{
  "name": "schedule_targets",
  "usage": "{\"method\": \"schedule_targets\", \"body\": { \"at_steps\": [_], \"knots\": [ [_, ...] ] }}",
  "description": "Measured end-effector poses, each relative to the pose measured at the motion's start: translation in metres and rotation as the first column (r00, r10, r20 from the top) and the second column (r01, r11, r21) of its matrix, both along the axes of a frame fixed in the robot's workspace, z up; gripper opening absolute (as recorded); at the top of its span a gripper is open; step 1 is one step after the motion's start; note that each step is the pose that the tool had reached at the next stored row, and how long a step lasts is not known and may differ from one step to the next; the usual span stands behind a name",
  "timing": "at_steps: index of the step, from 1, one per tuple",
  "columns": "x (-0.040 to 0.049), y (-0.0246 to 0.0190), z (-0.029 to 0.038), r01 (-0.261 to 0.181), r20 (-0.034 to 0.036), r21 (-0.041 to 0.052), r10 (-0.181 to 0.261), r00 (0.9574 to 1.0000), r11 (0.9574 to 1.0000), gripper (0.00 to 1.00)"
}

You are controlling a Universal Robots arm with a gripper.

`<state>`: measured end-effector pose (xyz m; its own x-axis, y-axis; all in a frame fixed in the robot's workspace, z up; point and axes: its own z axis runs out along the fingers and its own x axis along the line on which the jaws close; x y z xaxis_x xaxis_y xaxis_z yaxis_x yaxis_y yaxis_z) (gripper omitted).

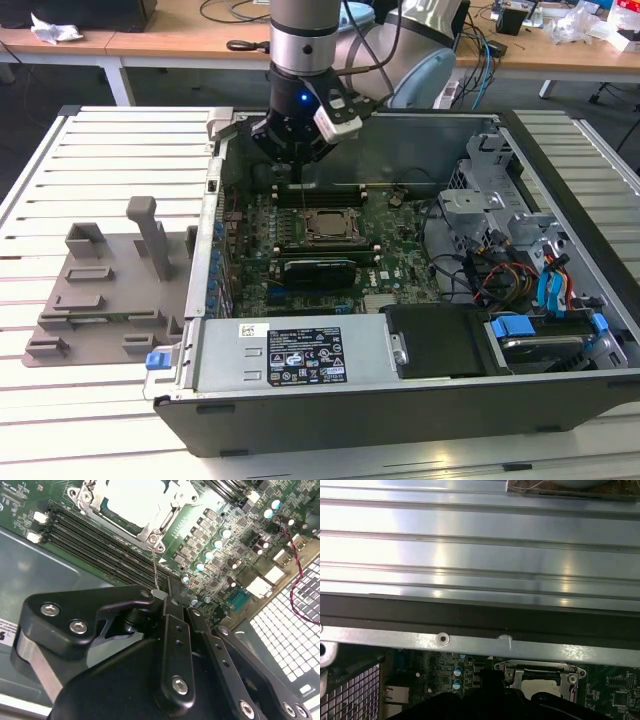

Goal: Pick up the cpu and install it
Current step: 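Install the first cpu locking lever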

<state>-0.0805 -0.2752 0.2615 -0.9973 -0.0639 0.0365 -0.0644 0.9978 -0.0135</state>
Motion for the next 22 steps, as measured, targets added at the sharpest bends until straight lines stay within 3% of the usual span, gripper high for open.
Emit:
{"method": "schedule_targets", "body": {
  "at_steps": [15, 22],
  "knots": [
    [0.0222, 0.0000, -0.0017, 0.000, -0.0001, 0.0000, 0.000, 1.0000, 1.0000, 0.11],
    [0.0235, 0.0000, -0.0133, 0.000, -0.0006, 0.0001, 0.000, 1.0000, 1.0000, 0.11]
  ]
}}
